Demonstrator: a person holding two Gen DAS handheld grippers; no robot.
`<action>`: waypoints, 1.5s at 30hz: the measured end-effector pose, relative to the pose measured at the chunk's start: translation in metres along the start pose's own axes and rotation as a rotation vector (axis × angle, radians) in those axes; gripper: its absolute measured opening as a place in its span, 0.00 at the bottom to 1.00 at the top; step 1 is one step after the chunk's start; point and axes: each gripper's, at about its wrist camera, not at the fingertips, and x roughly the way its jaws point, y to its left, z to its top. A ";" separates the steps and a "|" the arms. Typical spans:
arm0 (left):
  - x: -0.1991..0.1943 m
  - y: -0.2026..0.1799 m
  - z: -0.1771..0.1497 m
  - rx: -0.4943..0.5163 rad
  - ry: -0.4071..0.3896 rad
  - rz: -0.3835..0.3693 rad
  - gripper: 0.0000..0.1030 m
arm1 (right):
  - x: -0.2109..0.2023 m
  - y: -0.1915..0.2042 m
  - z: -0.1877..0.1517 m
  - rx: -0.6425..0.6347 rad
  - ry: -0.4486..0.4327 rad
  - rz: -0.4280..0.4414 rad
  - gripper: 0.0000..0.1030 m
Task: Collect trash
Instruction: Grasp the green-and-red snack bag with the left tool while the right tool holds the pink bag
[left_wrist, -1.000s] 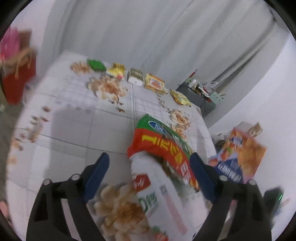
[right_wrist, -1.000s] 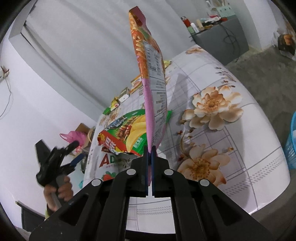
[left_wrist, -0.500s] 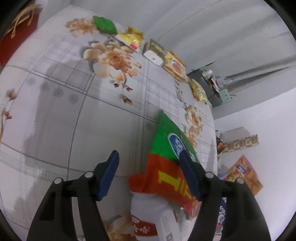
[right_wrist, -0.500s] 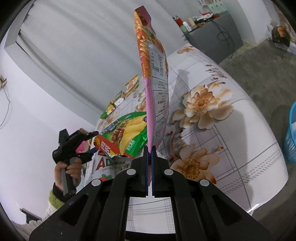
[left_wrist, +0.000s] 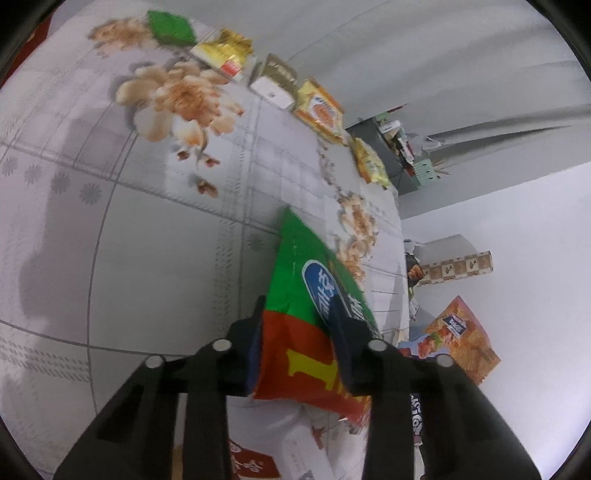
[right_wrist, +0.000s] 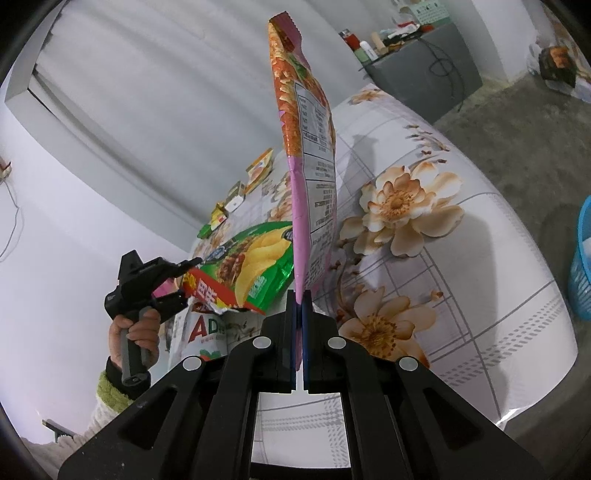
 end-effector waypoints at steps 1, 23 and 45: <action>-0.003 -0.005 -0.001 0.010 -0.010 -0.007 0.27 | -0.001 0.000 0.000 0.001 -0.003 0.002 0.01; -0.066 -0.133 -0.041 0.271 -0.154 -0.281 0.08 | -0.050 0.016 0.010 -0.053 -0.139 0.005 0.01; -0.051 -0.218 -0.099 0.516 -0.137 -0.345 0.08 | -0.109 -0.019 0.001 0.006 -0.289 -0.019 0.01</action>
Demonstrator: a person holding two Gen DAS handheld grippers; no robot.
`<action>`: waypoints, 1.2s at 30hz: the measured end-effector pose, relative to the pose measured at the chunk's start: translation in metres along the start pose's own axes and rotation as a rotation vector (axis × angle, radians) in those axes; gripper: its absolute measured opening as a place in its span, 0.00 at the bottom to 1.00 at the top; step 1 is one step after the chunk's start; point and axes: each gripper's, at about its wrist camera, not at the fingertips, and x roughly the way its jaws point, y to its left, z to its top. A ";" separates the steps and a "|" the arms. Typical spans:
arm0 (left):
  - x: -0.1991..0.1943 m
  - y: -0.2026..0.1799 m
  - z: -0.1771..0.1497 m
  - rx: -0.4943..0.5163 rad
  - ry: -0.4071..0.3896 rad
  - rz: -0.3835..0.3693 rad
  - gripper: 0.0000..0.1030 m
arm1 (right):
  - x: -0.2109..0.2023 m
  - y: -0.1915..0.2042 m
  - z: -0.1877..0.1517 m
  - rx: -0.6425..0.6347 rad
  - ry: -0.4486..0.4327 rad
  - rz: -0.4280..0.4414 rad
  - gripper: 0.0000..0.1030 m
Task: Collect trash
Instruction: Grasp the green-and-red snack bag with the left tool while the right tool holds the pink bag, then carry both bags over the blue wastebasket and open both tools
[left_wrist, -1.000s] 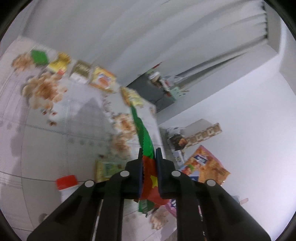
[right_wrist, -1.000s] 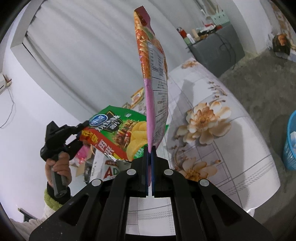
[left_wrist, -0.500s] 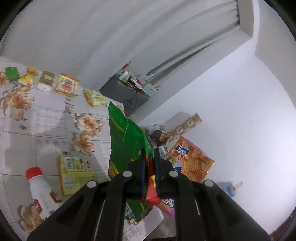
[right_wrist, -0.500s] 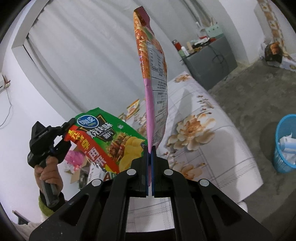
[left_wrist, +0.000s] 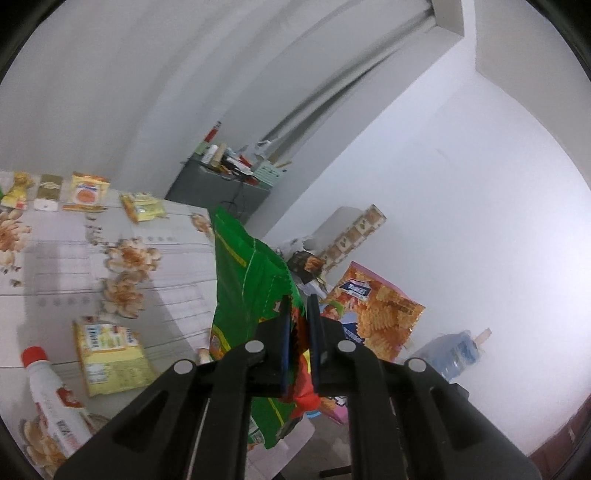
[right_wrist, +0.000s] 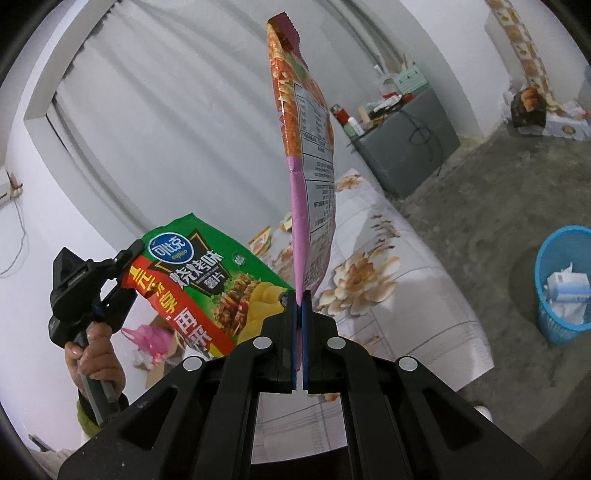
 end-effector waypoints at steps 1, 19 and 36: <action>0.004 -0.003 -0.001 0.004 0.003 -0.003 0.07 | -0.002 -0.003 0.000 0.006 -0.006 -0.001 0.01; 0.173 -0.116 -0.043 0.158 0.222 -0.132 0.07 | -0.069 -0.121 0.015 0.231 -0.185 -0.111 0.01; 0.341 -0.163 -0.119 0.301 0.434 -0.061 0.08 | -0.056 -0.295 -0.018 0.656 -0.205 -0.173 0.01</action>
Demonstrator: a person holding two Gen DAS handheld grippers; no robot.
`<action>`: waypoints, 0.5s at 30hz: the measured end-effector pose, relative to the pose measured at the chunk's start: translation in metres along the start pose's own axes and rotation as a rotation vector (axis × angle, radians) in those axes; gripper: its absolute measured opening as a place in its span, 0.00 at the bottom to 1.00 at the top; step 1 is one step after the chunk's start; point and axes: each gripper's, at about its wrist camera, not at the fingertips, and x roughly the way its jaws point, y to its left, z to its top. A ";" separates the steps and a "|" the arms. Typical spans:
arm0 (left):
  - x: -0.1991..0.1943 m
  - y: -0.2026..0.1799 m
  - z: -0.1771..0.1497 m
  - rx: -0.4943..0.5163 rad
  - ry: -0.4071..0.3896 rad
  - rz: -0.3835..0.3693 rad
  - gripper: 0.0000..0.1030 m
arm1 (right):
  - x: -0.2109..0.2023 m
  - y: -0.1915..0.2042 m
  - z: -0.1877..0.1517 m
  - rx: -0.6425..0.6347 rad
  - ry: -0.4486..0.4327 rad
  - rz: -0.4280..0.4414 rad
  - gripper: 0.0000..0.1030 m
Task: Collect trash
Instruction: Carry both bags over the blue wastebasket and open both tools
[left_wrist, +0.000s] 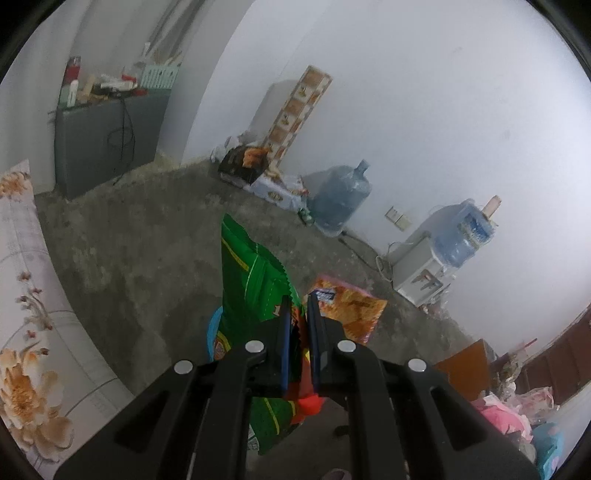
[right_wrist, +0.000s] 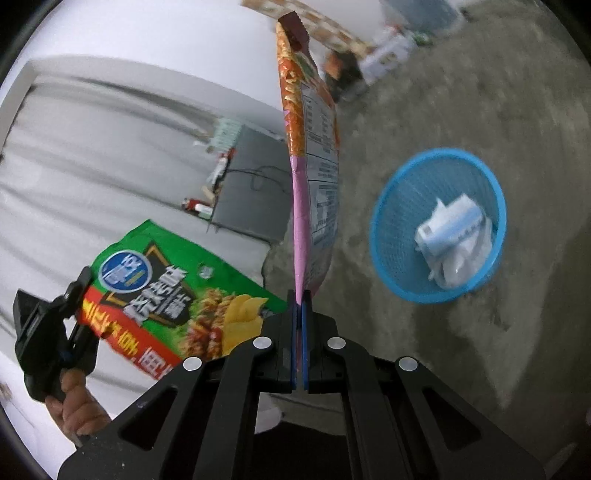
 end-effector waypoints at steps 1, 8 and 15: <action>0.008 0.001 0.001 -0.002 0.009 0.006 0.08 | 0.008 -0.010 0.003 0.025 0.006 0.015 0.01; 0.059 0.002 -0.002 -0.003 0.091 0.049 0.08 | 0.061 -0.087 0.022 0.200 0.071 -0.006 0.10; 0.112 -0.012 -0.001 0.015 0.150 0.072 0.08 | 0.059 -0.121 0.017 0.251 0.057 -0.138 0.34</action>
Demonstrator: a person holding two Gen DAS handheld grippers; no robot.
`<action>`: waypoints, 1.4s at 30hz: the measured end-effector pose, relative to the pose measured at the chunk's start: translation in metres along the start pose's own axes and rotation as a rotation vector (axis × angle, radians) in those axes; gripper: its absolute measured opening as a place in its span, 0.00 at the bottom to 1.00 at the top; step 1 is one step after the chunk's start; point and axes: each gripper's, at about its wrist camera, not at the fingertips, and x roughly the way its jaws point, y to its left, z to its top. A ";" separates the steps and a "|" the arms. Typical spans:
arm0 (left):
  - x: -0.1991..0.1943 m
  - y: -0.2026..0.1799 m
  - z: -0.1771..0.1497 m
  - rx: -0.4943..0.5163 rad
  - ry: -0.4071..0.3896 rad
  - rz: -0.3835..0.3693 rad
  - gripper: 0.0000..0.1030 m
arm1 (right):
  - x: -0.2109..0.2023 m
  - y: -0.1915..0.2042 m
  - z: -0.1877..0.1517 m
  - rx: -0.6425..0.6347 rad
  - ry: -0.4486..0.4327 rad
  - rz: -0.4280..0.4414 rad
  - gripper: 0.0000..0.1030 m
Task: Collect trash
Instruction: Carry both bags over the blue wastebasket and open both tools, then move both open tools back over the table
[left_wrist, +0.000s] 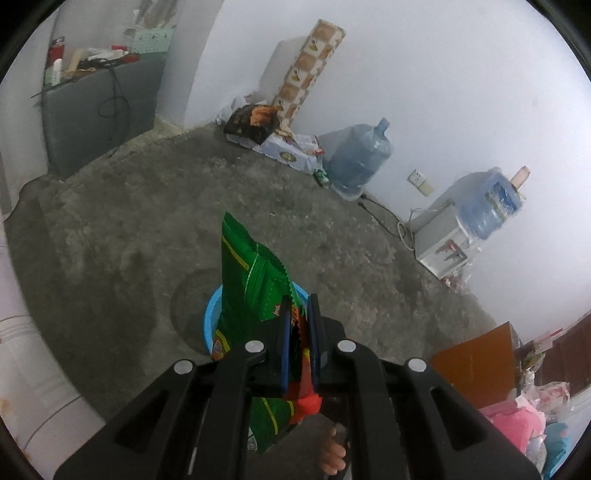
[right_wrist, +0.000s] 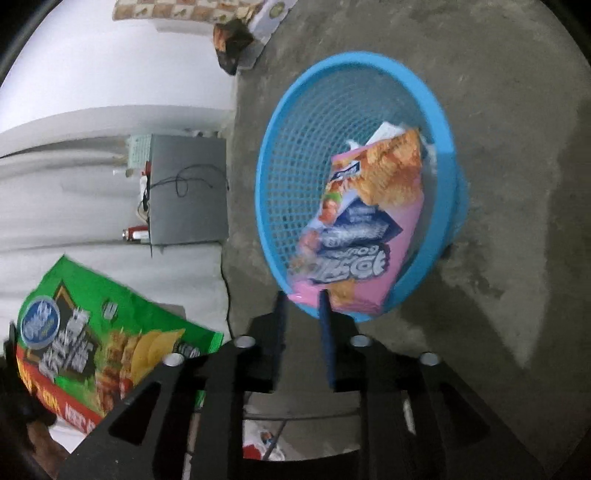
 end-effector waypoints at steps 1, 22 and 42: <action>0.009 -0.004 0.001 0.003 0.007 0.002 0.08 | -0.006 -0.001 -0.001 -0.007 -0.011 -0.008 0.34; 0.109 -0.022 -0.013 0.007 0.149 0.180 0.62 | -0.031 -0.002 -0.008 -0.054 -0.050 -0.044 0.36; -0.132 0.052 -0.059 -0.152 -0.104 0.217 0.71 | -0.052 0.130 -0.061 -0.442 -0.056 -0.201 0.55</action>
